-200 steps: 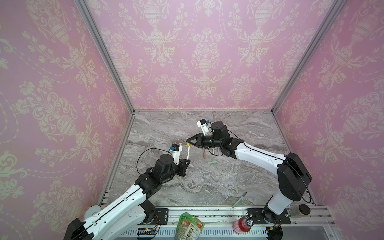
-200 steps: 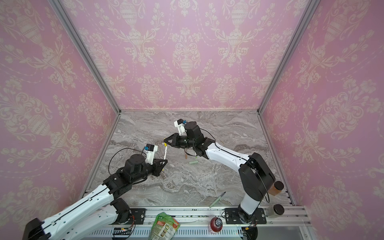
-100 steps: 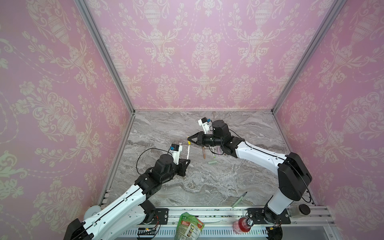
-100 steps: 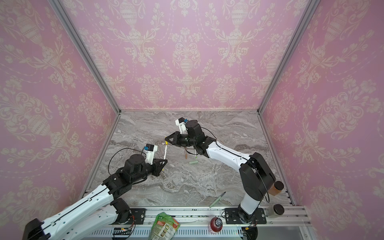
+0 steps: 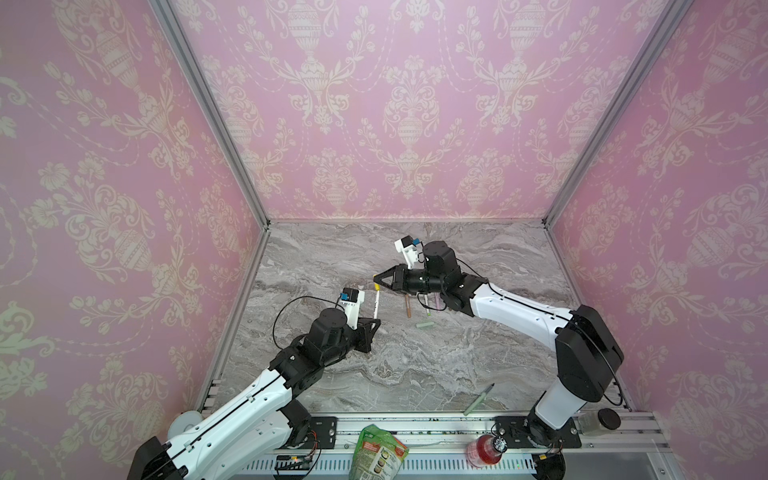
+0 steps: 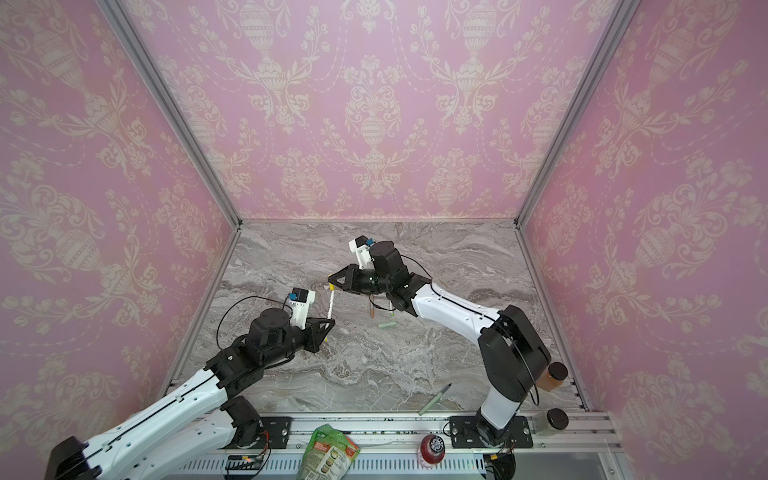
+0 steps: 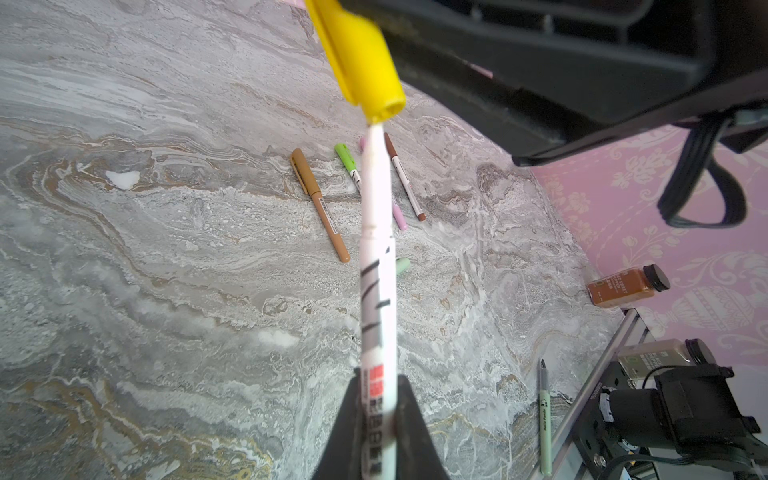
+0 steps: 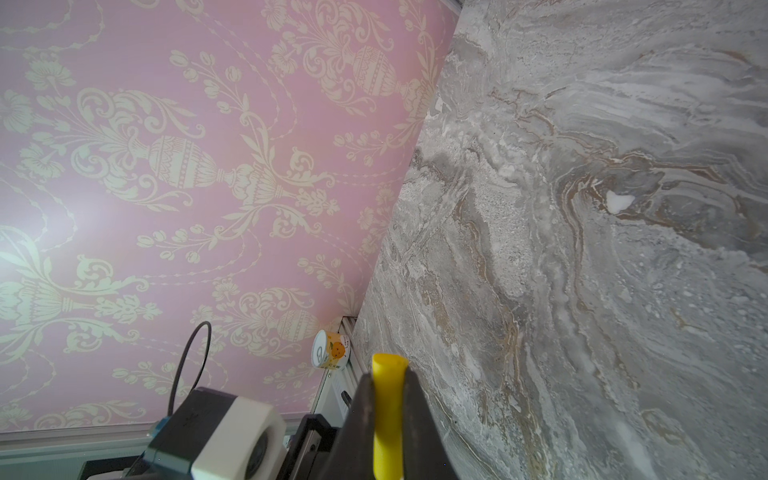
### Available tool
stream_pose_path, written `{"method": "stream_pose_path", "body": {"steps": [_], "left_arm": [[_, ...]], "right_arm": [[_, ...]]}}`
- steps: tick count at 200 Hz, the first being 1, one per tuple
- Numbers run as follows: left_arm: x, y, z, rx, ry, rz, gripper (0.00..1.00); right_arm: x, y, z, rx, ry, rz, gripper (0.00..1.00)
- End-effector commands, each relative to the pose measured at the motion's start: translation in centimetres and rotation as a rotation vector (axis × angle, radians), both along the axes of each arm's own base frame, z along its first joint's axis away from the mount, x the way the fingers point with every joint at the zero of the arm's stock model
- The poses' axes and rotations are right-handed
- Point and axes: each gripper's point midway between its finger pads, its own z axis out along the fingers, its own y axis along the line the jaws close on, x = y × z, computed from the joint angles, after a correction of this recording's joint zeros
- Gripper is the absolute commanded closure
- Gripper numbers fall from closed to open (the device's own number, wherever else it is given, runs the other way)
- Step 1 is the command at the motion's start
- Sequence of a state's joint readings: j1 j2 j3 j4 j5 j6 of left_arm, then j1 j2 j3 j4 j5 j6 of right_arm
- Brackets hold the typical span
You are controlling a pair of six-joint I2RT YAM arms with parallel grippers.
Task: Insert the pens into the pen caps
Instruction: 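Lower the yellow cap with the right gripper onto the white pen tip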
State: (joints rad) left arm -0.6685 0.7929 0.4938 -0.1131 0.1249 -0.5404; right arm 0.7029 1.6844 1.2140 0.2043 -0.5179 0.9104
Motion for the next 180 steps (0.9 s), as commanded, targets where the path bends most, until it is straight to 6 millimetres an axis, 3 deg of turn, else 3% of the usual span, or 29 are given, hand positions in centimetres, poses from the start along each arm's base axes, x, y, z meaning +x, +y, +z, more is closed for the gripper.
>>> {"method": "stream_pose_path", "body": {"steps": [1,69,138,180], "left_arm": [[0.2,0.3,0.2,-0.005,-0.003,0.024,1.00],[0.2,0.4,0.4,-0.010,-0.007,0.026,1.00],[0.2,0.3,0.3,-0.008,-0.004,0.022,1.00],[0.3,0.2,0.3,-0.005,-0.004,0.022,1.00]], "right_arm": [[-0.4,0.2,-0.8,-0.007,-0.001,0.012,1.00],[-0.2,-0.1,-1.3,-0.033,-0.011,0.005,1.00],[1.3,-0.5,0.5,-0.026,-0.045,-0.014,1.00],[1.2,-0.4,0.1,-0.026,-0.032,-0.009,1.00]]}}
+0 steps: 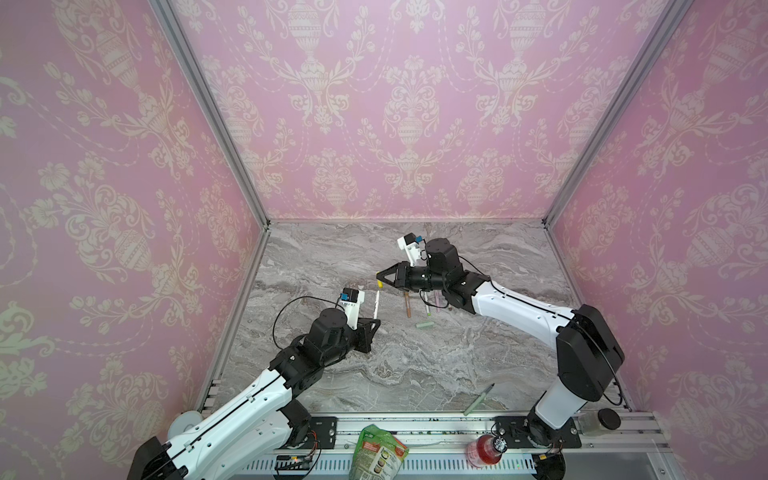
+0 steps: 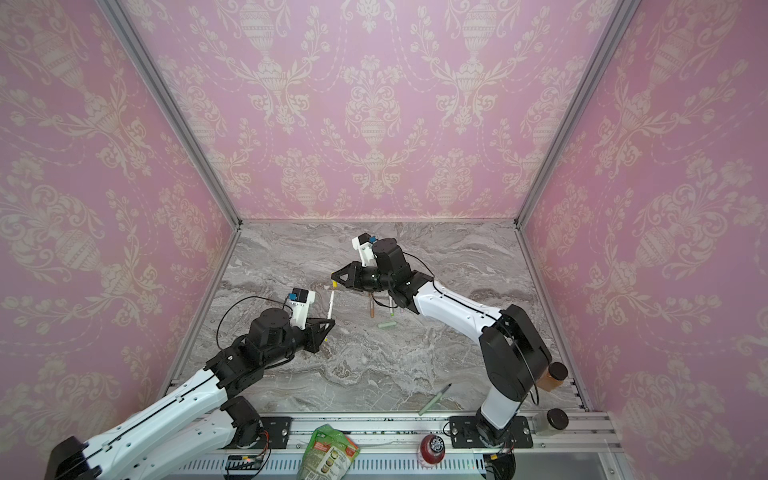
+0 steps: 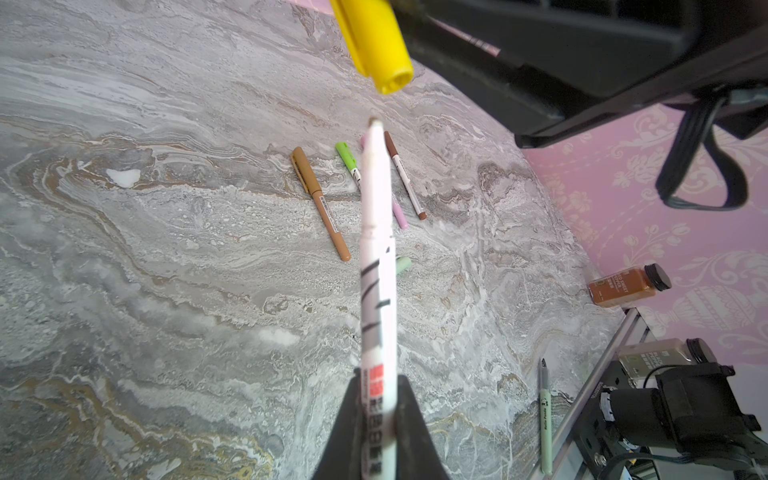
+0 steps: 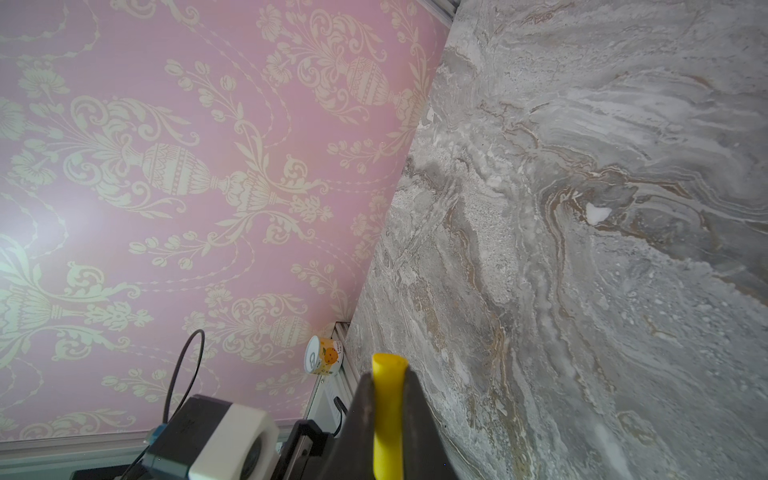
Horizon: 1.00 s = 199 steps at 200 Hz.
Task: Insert the pens into the pen caps
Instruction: 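Lower the yellow cap with the right gripper onto the white pen tip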
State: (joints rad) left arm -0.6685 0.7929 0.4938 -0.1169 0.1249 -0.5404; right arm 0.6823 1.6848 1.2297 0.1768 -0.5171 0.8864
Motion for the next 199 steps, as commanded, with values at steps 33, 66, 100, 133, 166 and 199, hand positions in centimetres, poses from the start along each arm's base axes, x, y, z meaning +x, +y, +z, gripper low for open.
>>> {"method": "stream_pose_path", "body": {"steps": [33,66,100,133,166,199], "left_arm": [[0.4,0.0,0.3,-0.006,-0.008,0.017,1.00],[0.6,-0.1,0.4,-0.006,-0.007,0.015,1.00],[0.5,0.0,0.2,-0.006,-0.004,0.017,1.00],[0.4,0.1,0.3,-0.004,-0.005,0.018,1.00],[0.5,0.1,0.2,-0.004,-0.004,0.022,1.00],[0.5,0.2,0.0,-0.002,-0.001,0.026,1.00]], "right_arm": [[0.1,0.6,-0.5,-0.003,-0.005,0.012,1.00],[-0.2,1.0,-0.9,-0.004,0.004,0.022,1.00],[-0.2,1.1,-1.4,-0.008,0.011,0.022,1.00],[-0.1,1.1,-1.5,-0.006,0.012,0.024,1.00],[-0.4,1.0,-0.8,0.003,0.003,0.024,1.00],[-0.7,0.9,-0.4,0.008,-0.005,0.027,1.00]]}}
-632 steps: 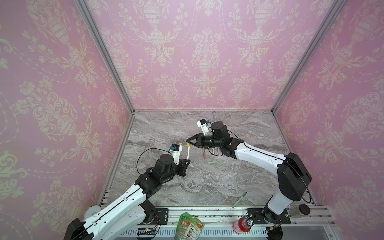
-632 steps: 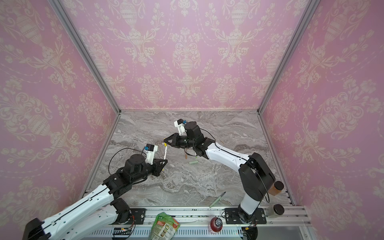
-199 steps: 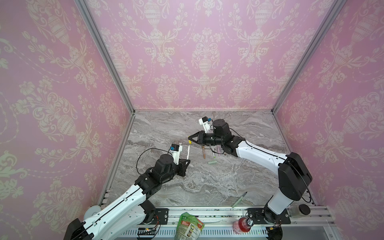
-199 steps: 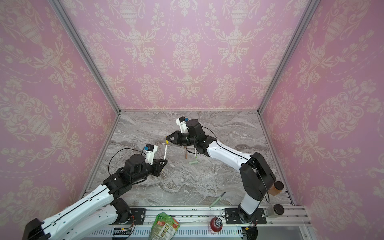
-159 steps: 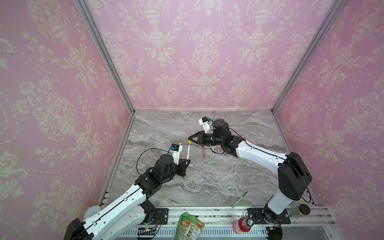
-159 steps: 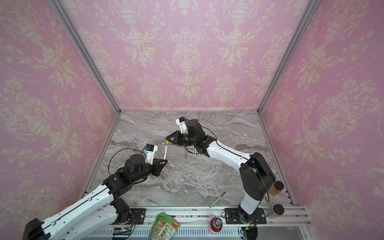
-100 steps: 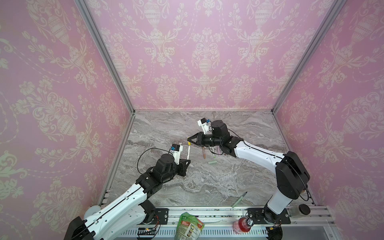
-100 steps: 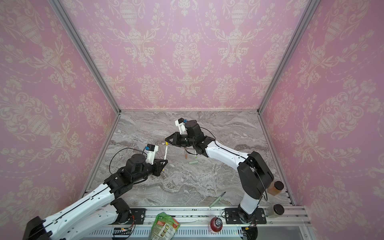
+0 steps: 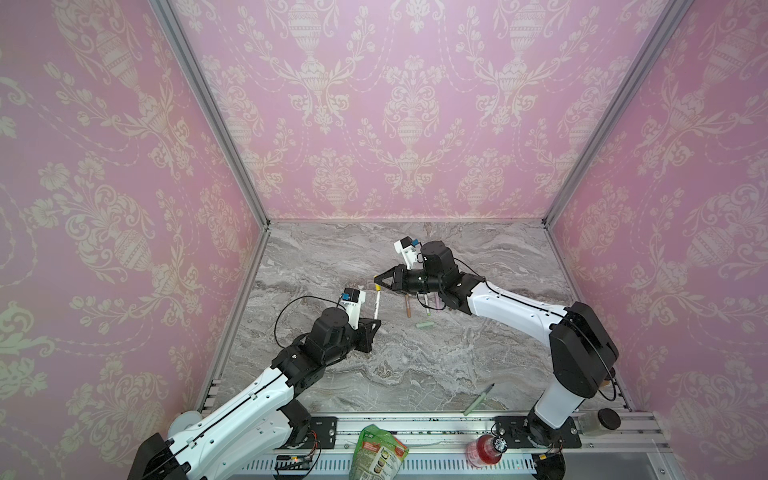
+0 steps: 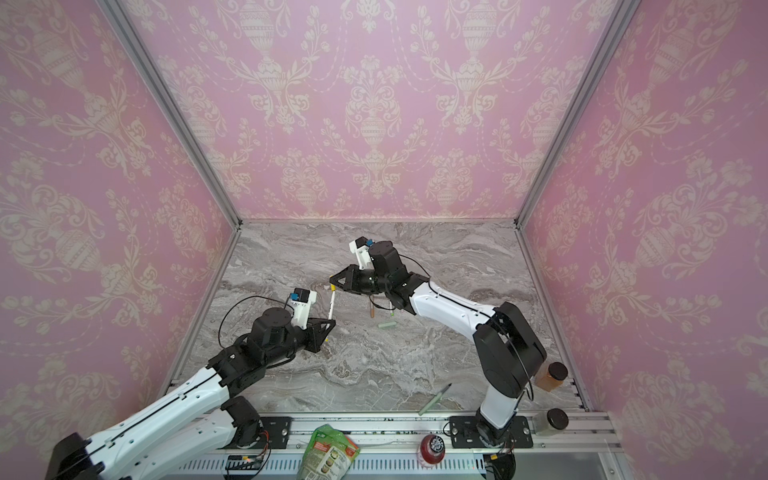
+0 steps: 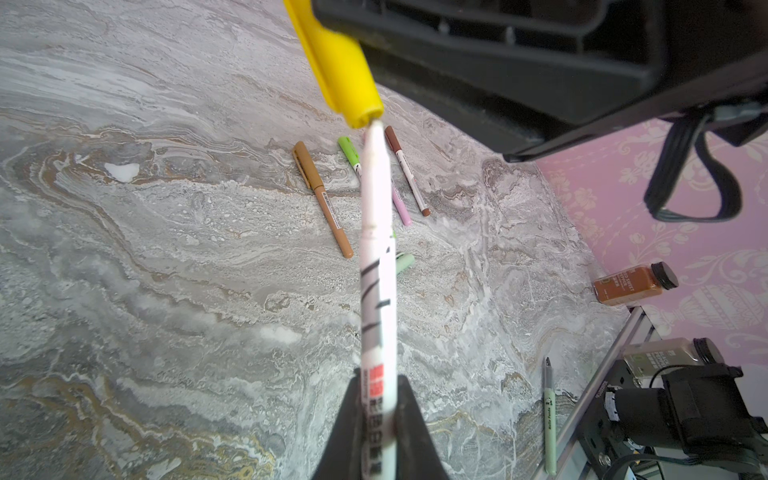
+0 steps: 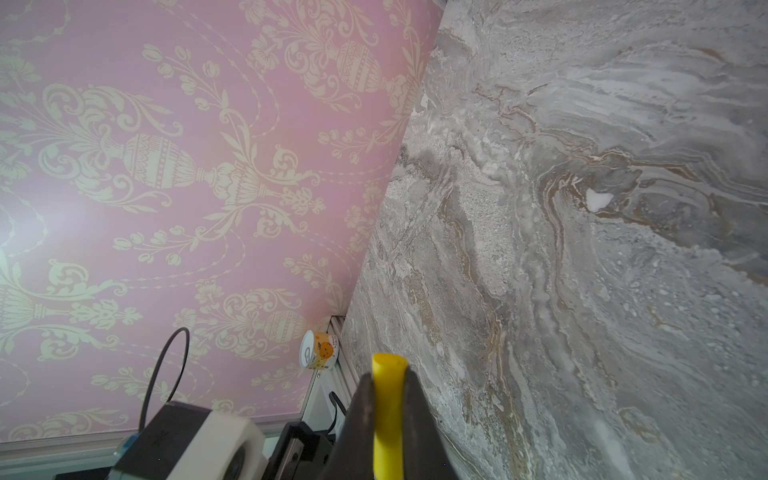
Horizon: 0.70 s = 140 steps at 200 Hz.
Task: Insert the pens into the pen caps
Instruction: 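Lower the yellow cap with the right gripper onto the white pen tip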
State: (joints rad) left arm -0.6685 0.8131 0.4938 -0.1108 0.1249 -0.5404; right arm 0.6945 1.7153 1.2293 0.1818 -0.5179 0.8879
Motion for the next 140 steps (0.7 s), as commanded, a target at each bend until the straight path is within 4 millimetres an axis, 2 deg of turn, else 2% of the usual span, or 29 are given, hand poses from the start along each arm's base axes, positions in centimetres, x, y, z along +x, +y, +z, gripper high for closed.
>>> {"method": "stream_pose_path", "body": {"steps": [1,68,107,110,114,140], "left_arm": [[0.4,0.3,0.4,-0.011,-0.013,0.027,1.00],[0.5,0.5,0.7,-0.015,-0.024,0.042,1.00],[0.5,0.7,0.6,-0.012,-0.024,0.048,1.00],[0.5,0.7,0.6,-0.012,-0.024,0.049,1.00],[0.5,0.7,0.6,-0.012,-0.024,0.052,1.00],[0.7,0.8,0.8,-0.021,-0.029,0.067,1.00]], "right_arm": [[-0.5,0.2,1.0,0.024,-0.026,0.015,1.00],[-1.3,0.0,0.6,0.023,-0.017,0.017,1.00],[-1.3,-0.1,1.7,0.039,-0.036,0.011,1.00],[-1.6,-0.3,0.5,0.023,-0.016,0.011,1.00],[-1.7,-0.4,0.2,0.018,-0.011,0.009,1.00],[-2.0,-0.4,0.8,0.023,-0.023,0.002,1.00]]}}
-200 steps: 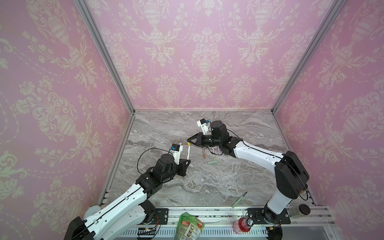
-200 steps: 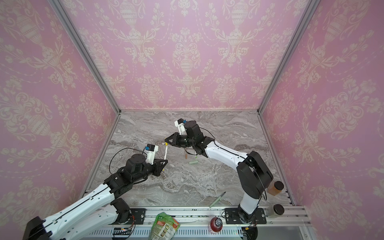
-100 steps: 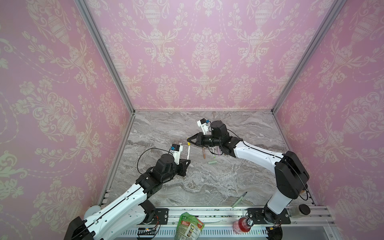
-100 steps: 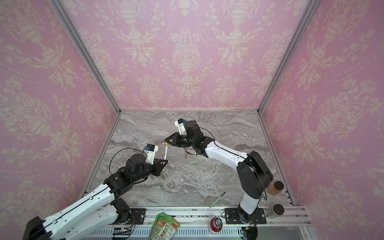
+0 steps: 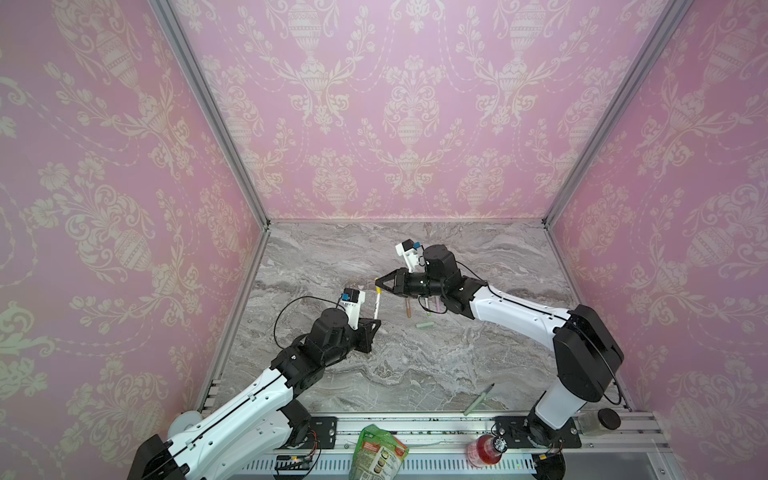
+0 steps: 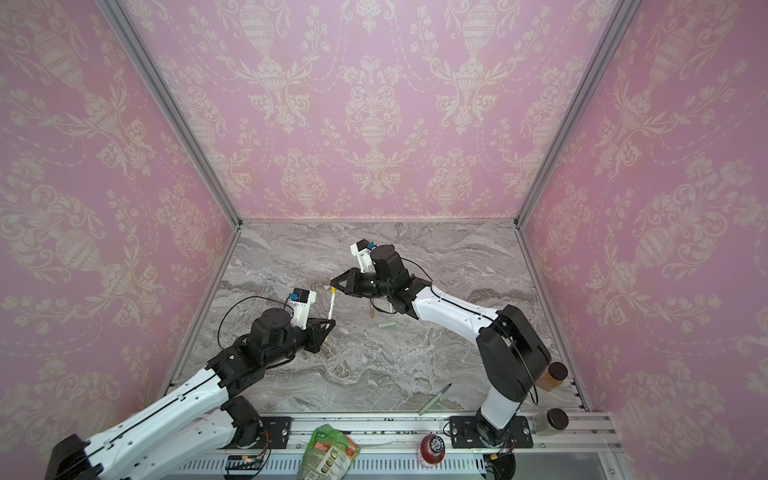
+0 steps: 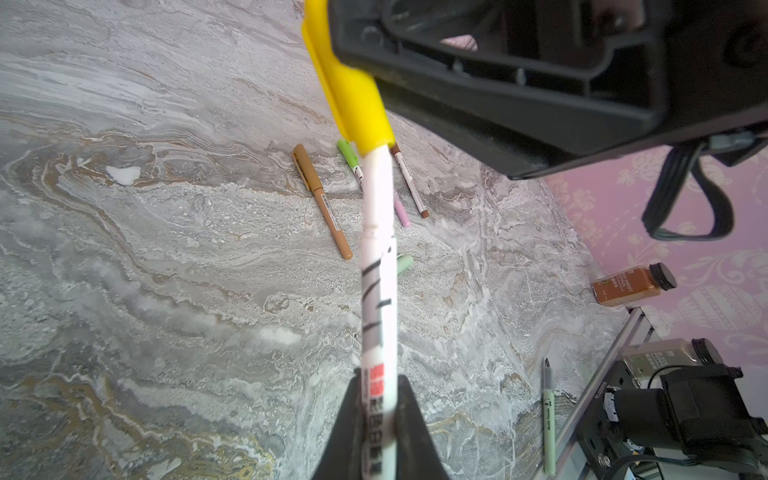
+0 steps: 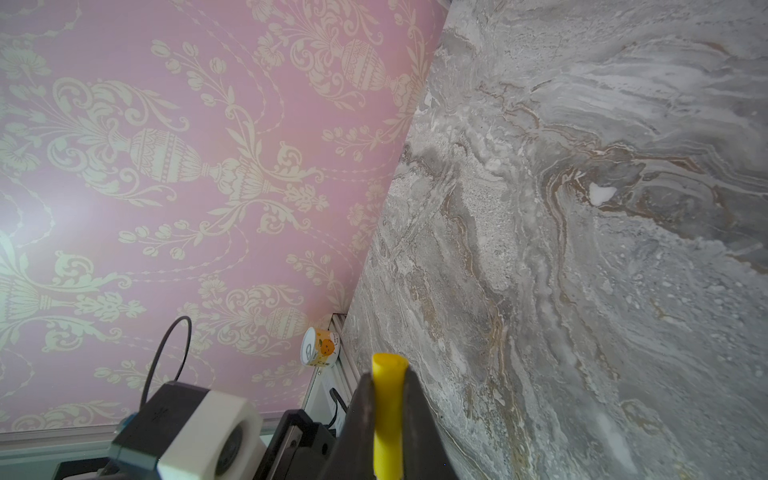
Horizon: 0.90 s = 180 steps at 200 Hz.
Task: Insert the pens into the pen caps
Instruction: 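Lower the yellow cap with the right gripper onto the white pen tip, then open the right gripper off the yellow cap and lift it away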
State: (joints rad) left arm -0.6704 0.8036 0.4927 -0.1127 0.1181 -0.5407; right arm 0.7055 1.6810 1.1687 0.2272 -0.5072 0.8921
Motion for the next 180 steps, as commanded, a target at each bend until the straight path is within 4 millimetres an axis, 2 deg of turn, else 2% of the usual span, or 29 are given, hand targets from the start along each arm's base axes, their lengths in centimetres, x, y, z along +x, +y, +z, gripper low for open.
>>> {"method": "stream_pose_path", "body": {"steps": [1,89,167,180], "left_arm": [[0.7,0.7,0.7,-0.021,-0.023,0.064,1.00],[2.6,0.0,3.5,-0.121,-0.109,0.107,1.00],[2.7,-0.8,4.7,-0.112,-0.166,0.052,1.00],[2.5,-1.0,4.6,-0.099,-0.167,0.030,1.00]], "right_arm": [[-1.1,-0.1,1.0,0.014,-0.011,0.004,1.00],[-2.5,0.7,0.8,0.051,-0.010,-0.025,1.00],[-3.7,1.1,-0.4,0.018,0.014,0.031,1.00],[-3.7,1.1,0.0,0.015,0.001,0.046,0.91]]}}
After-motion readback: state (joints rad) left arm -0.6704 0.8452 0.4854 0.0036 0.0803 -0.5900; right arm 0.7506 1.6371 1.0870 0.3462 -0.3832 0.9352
